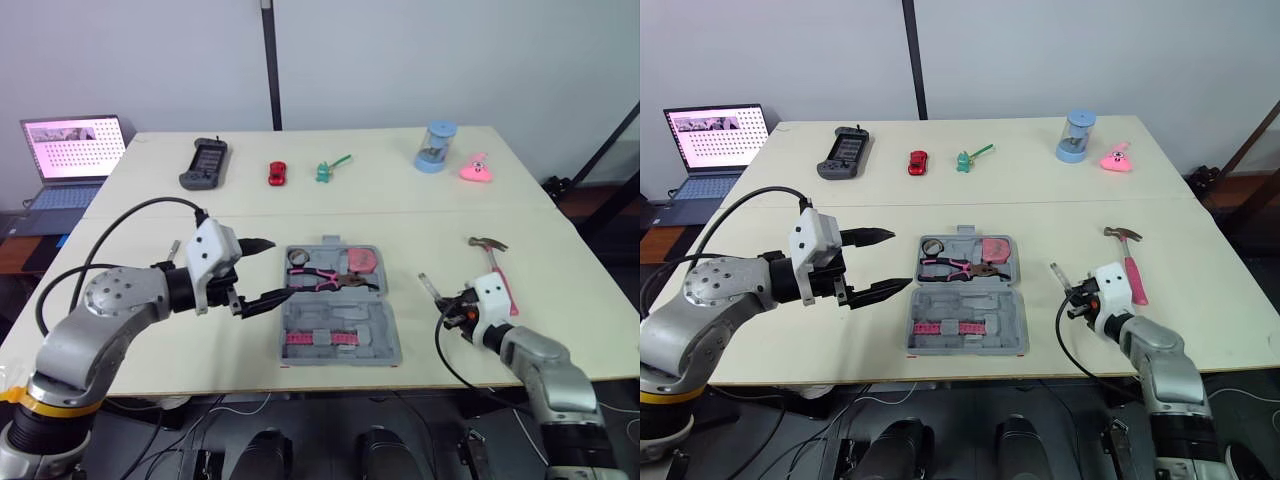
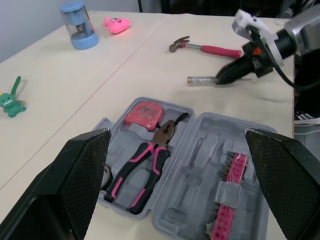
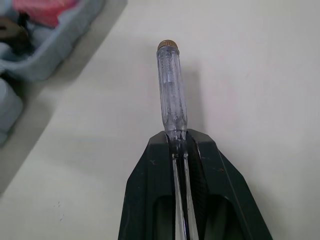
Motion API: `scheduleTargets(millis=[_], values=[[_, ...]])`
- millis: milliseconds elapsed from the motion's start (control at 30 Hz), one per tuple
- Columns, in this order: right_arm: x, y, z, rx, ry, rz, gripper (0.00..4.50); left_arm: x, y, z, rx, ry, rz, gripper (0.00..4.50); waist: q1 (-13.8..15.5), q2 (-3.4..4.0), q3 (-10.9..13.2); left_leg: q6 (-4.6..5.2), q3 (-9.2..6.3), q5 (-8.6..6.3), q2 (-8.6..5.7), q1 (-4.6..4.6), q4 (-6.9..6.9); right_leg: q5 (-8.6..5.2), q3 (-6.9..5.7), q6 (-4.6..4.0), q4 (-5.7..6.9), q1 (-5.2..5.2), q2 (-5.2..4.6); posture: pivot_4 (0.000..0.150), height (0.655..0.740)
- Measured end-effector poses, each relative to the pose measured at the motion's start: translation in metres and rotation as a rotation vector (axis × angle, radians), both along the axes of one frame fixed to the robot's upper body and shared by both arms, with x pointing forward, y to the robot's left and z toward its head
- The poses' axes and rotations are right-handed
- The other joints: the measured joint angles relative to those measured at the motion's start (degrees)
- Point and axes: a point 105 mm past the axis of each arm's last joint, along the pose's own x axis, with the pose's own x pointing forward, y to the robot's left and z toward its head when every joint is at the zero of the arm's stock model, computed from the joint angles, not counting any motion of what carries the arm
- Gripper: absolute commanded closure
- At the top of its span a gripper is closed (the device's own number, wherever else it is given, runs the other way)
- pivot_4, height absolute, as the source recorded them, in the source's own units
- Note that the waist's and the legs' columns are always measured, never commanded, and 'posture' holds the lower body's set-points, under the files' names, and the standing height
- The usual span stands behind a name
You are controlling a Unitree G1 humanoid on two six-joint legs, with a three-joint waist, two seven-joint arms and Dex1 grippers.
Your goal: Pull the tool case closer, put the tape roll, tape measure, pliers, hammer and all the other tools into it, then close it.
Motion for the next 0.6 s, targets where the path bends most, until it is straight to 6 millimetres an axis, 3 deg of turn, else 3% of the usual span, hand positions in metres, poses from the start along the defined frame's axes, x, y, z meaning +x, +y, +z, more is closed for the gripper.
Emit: scheduleTargets(millis=[167, 300, 600], values=[[0.016, 0.023, 0.043, -0.128, -0.045, 0.18, 4.45, -0.001, 0.008, -0.011, 0.004, 0.027, 0.018, 0.0, -0.35, 0.12, 0.07, 0.01, 0.02, -0.01, 0.03, -0.01, -0.04, -0.01, 0.01, -0.01, 0.0, -0.08, 0.04, 0.15, 0.6753], [0.021, 0.057, 0.073, -0.328, -0.051, 0.39, 4.45, -0.002, 0.032, -0.033, 0.019, 0.095, 0.088, 0.0, -0.14, 0.24, 0.21, 0.01, 0.0, -0.01, 0.09, -0.11, -0.05, -0.02, 0.0, -0.03, -0.01, -0.2, 0.03, 0.15, 0.6753], [0.004, 0.138, 0.11, -0.526, 0.105, 0.866, 4.45, -0.022, 0.062, -0.07, 0.012, 0.179, 0.216, 0.0, 0.03, 0.3, 0.3, 0.05, -0.04, -0.03, 0.08, -0.17, -0.07, 0.0, -0.08, -0.02, -0.14, -0.23, -0.21, 0.15, 0.6753]])
